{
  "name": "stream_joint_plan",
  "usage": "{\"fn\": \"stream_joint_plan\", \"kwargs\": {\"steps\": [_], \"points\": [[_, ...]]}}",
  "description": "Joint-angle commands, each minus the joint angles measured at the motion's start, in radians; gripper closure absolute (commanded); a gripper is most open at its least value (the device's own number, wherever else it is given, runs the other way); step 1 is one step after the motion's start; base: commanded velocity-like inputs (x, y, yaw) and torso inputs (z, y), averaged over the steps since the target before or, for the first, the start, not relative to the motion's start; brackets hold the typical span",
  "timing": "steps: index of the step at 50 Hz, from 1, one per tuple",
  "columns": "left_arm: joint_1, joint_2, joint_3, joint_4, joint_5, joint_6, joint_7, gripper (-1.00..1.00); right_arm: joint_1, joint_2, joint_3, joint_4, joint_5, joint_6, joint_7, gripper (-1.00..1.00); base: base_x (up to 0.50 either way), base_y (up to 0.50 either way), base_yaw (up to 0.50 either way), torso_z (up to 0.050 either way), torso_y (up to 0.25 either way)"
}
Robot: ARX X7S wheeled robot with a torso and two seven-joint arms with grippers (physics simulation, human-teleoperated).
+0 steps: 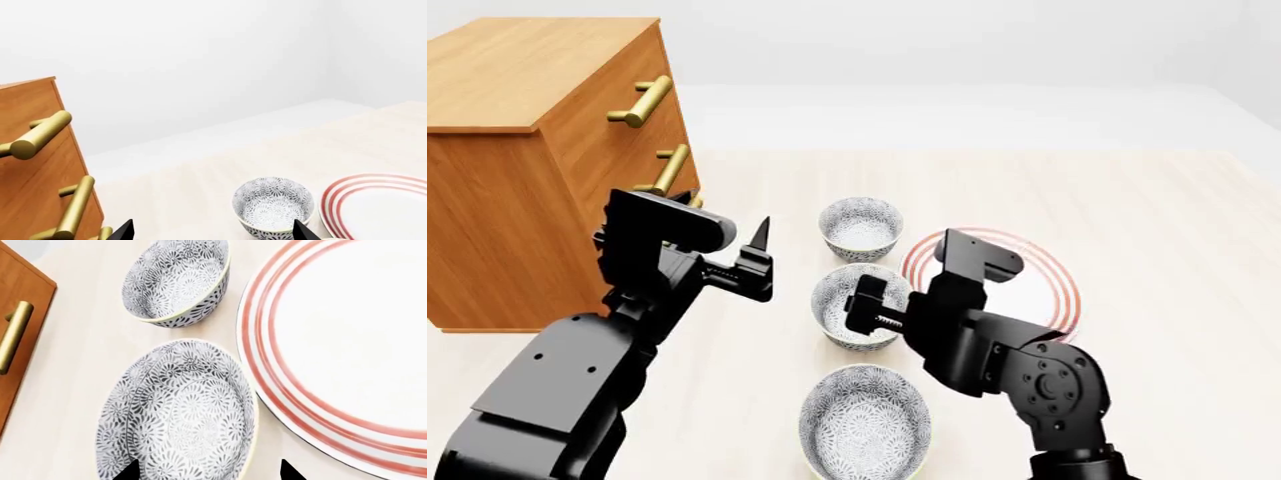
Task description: Stack the bowl in the middle on the bowl at the back.
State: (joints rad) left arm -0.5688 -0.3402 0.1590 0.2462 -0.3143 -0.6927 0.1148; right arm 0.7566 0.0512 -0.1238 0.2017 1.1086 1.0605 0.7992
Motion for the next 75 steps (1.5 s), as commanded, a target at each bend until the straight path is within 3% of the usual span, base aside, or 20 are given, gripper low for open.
{"fn": "stream_joint_plan", "kwargs": {"steps": [1, 37, 75], "points": [[-0.003, -0.003, 0.002, -0.008, 0.000, 0.005, -0.002, -1.00, 0.002, -0.002, -0.022, 0.037, 0.002, -0.039, -0.015, -1.00, 0.00, 0.00, 0.00, 0.000, 0.000], [-0.004, -0.014, 0.008, -0.028, -0.004, 0.020, -0.007, -1.00, 0.015, 0.007, -0.093, 0.133, 0.002, -0.143, -0.045, -1.00, 0.00, 0.00, 0.00, 0.000, 0.000], [-0.016, -0.016, 0.018, -0.074, -0.003, 0.044, -0.012, -1.00, 0.100, 0.000, -0.193, 0.384, -0.036, -0.259, -0.175, -1.00, 0.00, 0.00, 0.00, 0.000, 0.000]]}}
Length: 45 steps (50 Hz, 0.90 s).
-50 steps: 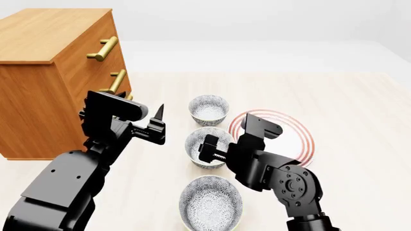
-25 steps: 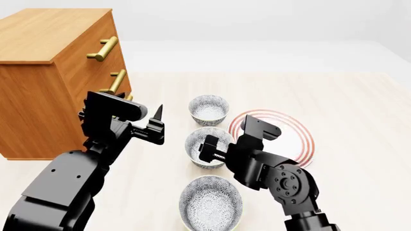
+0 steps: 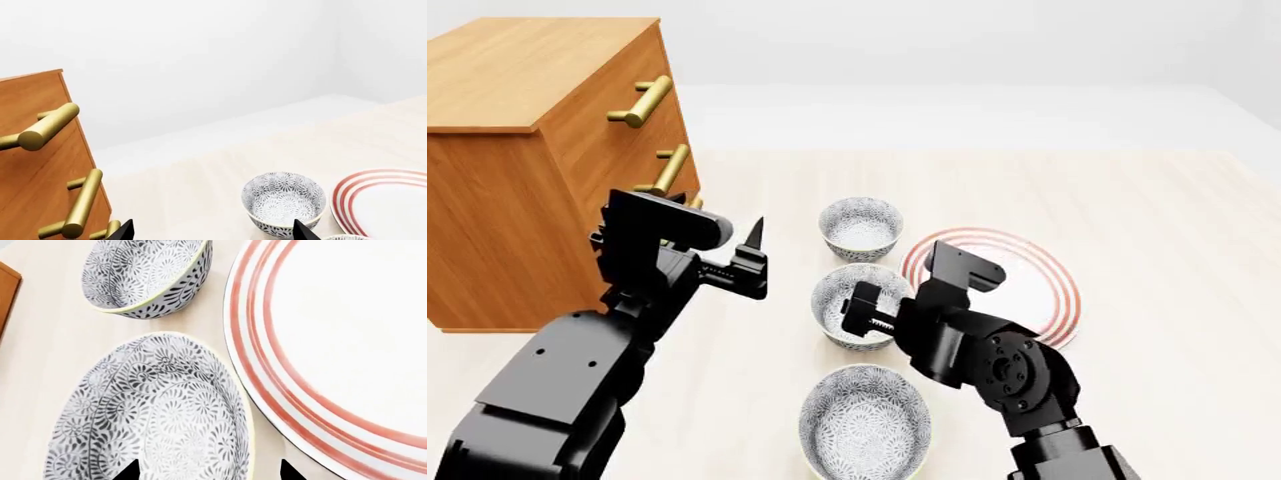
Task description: Stack the bowl in the middle on the bowl at the back.
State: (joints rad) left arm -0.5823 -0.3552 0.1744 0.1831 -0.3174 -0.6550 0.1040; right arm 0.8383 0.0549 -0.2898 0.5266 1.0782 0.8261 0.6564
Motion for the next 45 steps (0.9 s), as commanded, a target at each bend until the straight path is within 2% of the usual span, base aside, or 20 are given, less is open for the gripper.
{"fn": "stream_joint_plan", "kwargs": {"steps": [1, 43, 44, 45], "points": [[-0.003, -0.001, 0.003, -0.012, 0.001, 0.007, -0.002, -1.00, 0.021, -0.005, -0.029, 0.064, -0.005, -0.026, -0.035, -1.00, 0.00, 0.00, 0.00, 0.000, 0.000], [-0.004, -0.001, 0.012, -0.046, -0.003, 0.028, -0.010, -1.00, 0.082, -0.030, -0.121, 0.292, 0.001, -0.117, -0.153, -1.00, 0.00, 0.00, 0.00, 0.000, 0.000], [-0.003, -0.001, 0.012, -0.047, -0.004, 0.028, -0.010, -1.00, 0.085, -0.031, -0.126, 0.299, 0.000, -0.119, -0.160, 1.00, 0.00, 0.00, 0.00, 0.000, 0.000], [-0.003, -0.002, 0.011, -0.047, -0.004, 0.029, -0.010, -1.00, 0.088, -0.032, -0.130, 0.308, 0.000, -0.121, -0.165, 1.00, 0.00, 0.00, 0.00, 0.000, 0.000]]}}
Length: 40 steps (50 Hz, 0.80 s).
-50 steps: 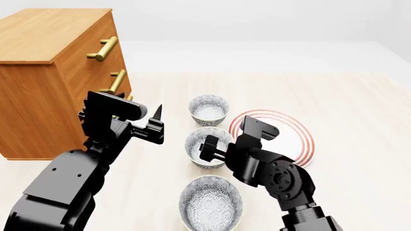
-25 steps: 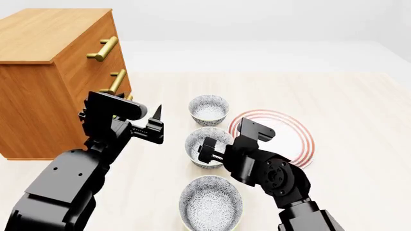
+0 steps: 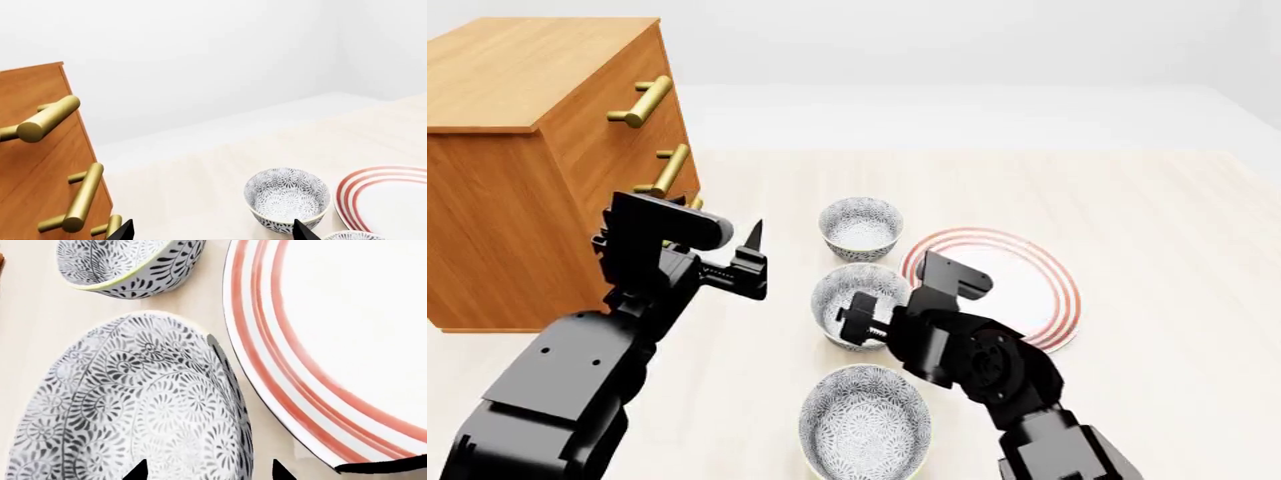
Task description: Stack the bowl in the middle on the bowl at the back.
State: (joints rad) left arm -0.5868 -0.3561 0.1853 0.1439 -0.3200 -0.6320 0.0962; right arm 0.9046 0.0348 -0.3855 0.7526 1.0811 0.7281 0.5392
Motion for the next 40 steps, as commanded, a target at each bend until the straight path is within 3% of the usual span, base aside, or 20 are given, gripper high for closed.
{"fn": "stream_joint_plan", "kwargs": {"steps": [1, 29, 40], "points": [[0.001, -0.001, 0.000, -0.009, -0.002, 0.007, -0.003, -1.00, 0.025, -0.014, -0.039, 0.092, -0.004, -0.026, -0.056, 1.00, 0.00, 0.00, 0.00, 0.000, 0.000], [0.001, -0.001, -0.001, -0.009, -0.015, 0.011, -0.008, -1.00, 0.046, 0.001, -0.079, 0.095, 0.037, -0.085, -0.035, 1.00, 0.00, 0.00, 0.00, 0.000, 0.000], [-0.004, -0.005, -0.006, -0.008, -0.019, 0.012, -0.012, -1.00, 0.042, 0.044, -0.058, -0.083, 0.086, -0.060, 0.043, 1.00, 0.00, 0.00, 0.00, 0.000, 0.000]]}}
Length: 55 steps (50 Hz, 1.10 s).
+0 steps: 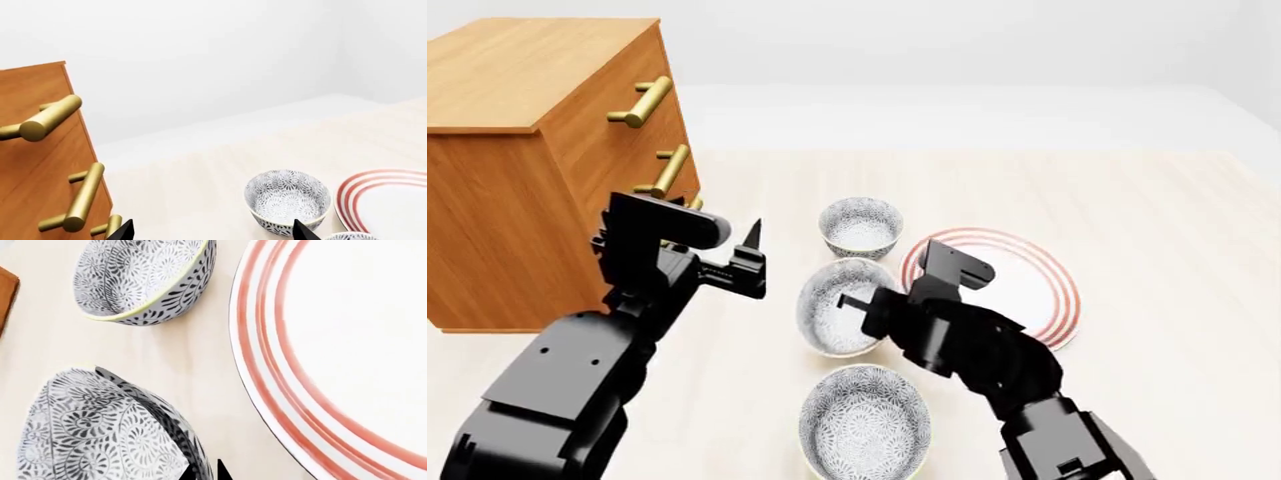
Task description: Stack the bowl in the middle on the bowl at the back.
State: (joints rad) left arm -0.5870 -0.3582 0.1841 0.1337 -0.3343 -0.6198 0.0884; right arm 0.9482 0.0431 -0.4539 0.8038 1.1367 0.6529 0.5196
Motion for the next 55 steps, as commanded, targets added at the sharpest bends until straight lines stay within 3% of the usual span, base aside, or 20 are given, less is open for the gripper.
{"fn": "stream_joint_plan", "kwargs": {"steps": [1, 24, 31, 37, 46, 55], "points": [[-0.003, -0.003, -0.006, 0.001, -0.005, 0.001, -0.005, -1.00, -0.003, 0.042, 0.012, -0.160, 0.035, 0.018, 0.074, 1.00, 0.00, 0.00, 0.00, 0.000, 0.000], [-0.020, -0.025, -0.049, 0.052, -0.030, -0.034, -0.034, -1.00, 0.047, 0.159, 0.094, -0.491, 0.165, 0.113, 0.296, 1.00, 0.00, 0.00, 0.00, 0.000, 0.000], [-0.021, -0.026, -0.059, 0.074, -0.040, -0.046, -0.044, -1.00, 0.002, 0.226, 0.197, -0.737, 0.467, 0.269, 0.534, 1.00, 0.00, 0.00, 0.00, 0.000, 0.000], [-0.019, -0.023, -0.059, 0.103, -0.051, -0.060, -0.049, -1.00, -0.042, 0.266, 0.260, -0.883, 0.707, 0.298, 0.732, 1.00, 0.00, 0.00, 0.00, 0.000, 0.000], [-0.024, -0.014, -0.054, 0.119, -0.061, -0.067, -0.053, -1.00, -0.193, 0.310, 0.313, -1.144, 1.092, 0.171, 1.021, 1.00, 0.00, 0.00, 0.00, 0.000, 0.000], [-0.023, -0.011, -0.050, 0.125, -0.066, -0.062, -0.051, -1.00, -0.298, 0.415, 0.241, -1.315, 1.190, -0.008, 1.040, 1.00, 0.00, 0.00, 0.00, 0.000, 0.000]]}}
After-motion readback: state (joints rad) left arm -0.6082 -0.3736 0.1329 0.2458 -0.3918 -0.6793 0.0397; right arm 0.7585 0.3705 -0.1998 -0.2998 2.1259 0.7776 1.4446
